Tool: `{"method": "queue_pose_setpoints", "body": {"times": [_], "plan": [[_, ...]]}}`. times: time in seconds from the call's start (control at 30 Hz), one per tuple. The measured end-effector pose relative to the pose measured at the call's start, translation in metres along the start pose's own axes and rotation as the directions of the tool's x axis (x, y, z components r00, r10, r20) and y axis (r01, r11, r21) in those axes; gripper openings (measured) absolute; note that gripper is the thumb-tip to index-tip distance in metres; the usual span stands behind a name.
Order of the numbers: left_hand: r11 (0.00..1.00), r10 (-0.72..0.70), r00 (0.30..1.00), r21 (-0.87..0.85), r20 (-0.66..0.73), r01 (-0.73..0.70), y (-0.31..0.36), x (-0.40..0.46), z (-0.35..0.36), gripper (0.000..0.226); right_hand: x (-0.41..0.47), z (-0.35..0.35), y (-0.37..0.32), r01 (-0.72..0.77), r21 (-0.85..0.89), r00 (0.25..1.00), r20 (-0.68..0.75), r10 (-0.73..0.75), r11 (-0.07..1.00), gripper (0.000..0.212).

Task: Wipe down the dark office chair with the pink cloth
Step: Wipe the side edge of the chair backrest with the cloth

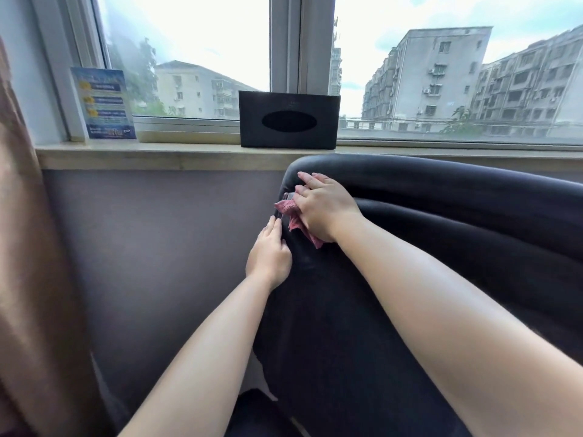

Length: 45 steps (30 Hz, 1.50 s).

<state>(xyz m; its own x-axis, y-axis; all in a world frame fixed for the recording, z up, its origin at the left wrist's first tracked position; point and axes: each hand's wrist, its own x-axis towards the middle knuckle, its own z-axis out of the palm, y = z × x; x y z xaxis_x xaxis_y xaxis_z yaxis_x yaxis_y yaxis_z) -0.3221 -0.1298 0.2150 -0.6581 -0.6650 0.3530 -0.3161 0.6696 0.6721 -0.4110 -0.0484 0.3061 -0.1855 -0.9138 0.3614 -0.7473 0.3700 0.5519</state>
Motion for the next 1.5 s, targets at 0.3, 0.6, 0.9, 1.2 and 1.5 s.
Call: {"method": "queue_pose_setpoints", "body": {"times": [0.3,0.6,0.9,1.2,1.5], "plan": [[0.997,-0.059,0.998,-0.051,0.011,0.06,-0.015,0.008,0.004,0.049,0.022,0.009,-0.013,0.031,-0.019,1.0,-0.005,-0.031,0.999,0.045],[0.978,-0.192,0.974,-0.053,0.123,0.2,-0.019,-0.008,-0.002,0.052,0.013,0.01,-0.015,-0.057,0.024,0.998,-0.035,0.058,0.998,0.044],[0.921,-0.372,0.901,0.208,0.222,0.329,-0.019,-0.056,-0.024,0.07,-0.044,0.004,-0.058,0.062,0.065,0.998,-0.023,-0.061,0.996,0.049],[0.925,-0.359,0.896,0.227,0.26,0.305,0.006,-0.147,-0.076,0.064,-0.187,-0.009,-0.123,-0.199,0.482,0.976,0.171,0.132,0.853,0.045],[0.951,-0.282,0.911,0.215,0.299,0.223,0.033,-0.265,-0.105,0.062,-0.29,-0.066,-0.166,-0.202,0.584,0.976,0.058,0.208,0.786,0.026]]}}
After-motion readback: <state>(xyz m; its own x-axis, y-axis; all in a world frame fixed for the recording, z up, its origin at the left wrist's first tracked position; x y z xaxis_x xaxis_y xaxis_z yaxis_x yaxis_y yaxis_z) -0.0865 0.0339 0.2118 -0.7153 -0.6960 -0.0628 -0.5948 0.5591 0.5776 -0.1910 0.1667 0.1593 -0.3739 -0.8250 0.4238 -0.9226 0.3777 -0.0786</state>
